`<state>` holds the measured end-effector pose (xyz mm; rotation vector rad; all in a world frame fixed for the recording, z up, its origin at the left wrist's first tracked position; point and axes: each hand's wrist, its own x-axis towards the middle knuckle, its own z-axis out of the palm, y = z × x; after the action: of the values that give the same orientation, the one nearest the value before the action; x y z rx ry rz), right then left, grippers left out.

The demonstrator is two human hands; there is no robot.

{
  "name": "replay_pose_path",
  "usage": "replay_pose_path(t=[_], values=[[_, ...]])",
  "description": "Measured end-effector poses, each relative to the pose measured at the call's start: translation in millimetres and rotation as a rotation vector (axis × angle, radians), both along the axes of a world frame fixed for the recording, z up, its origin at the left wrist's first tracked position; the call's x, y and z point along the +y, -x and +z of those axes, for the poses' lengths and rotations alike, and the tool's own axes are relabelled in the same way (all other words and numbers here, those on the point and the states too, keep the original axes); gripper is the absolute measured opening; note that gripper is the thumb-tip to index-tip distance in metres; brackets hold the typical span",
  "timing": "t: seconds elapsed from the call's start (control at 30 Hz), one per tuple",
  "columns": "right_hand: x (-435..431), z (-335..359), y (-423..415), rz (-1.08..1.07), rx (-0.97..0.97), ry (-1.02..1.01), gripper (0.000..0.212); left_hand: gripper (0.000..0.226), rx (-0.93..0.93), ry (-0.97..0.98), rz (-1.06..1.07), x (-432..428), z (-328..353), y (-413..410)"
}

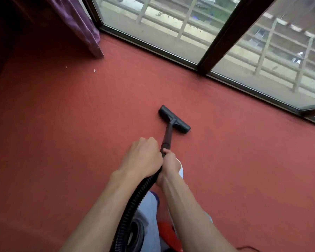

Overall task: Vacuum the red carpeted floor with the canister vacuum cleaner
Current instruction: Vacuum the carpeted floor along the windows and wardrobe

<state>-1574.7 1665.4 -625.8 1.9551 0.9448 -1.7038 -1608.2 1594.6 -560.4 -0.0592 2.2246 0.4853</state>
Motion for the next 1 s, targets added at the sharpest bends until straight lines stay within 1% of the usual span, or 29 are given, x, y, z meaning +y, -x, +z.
replay_pose_path(t=[0.13, 0.17, 0.27, 0.37, 0.5, 0.57, 0.7, 0.83, 0.93, 1.0], values=[[37.0, -7.5, 36.3, 0.020, 0.068, -0.073, 0.009, 0.025, 0.112, -0.108, 0.096, 31.0, -14.7, 7.8], [46.0, -9.1, 44.7, 0.019, 0.077, -0.084, 0.007, 0.022, 0.125, -0.139, 0.102, 39.0, -17.7, 9.6], [69.8, -6.2, 62.9, 0.007, 0.096, -0.123, 0.007, 0.030, 0.146, -0.188, 0.054, 61.0, -22.3, 14.7], [88.0, 4.1, 57.8, -0.022, 0.073, -0.126, 0.016, 0.024, 0.182, -0.192, 0.077, 78.8, -21.3, 20.1], [116.2, 12.6, 23.7, -0.141, 0.028, -0.155, 0.020, 0.025, 0.094, -0.228, 0.024, 105.4, -17.0, 13.7], [135.3, 13.6, 9.4, -0.162, -0.015, -0.188, 0.021, 0.026, 0.071, -0.265, -0.023, 124.2, -15.5, 1.7], [171.0, 7.5, -9.0, -0.210, -0.061, -0.216, 0.019, 0.031, 0.072, -0.263, -0.072, 159.6, -26.4, -19.5], [198.4, -1.3, -20.0, -0.262, -0.080, -0.229, 0.022, 0.032, 0.079, -0.248, -0.139, 185.8, -39.0, -30.2], [220.3, -13.2, -23.7, -0.294, -0.076, -0.210, 0.018, 0.031, 0.003, -0.316, -0.203, 203.7, -42.4, -31.4], [237.5, -27.7, -24.4, -0.319, -0.054, -0.207, 0.012, 0.032, -0.007, -0.346, -0.216, 215.2, -49.5, -31.4]])
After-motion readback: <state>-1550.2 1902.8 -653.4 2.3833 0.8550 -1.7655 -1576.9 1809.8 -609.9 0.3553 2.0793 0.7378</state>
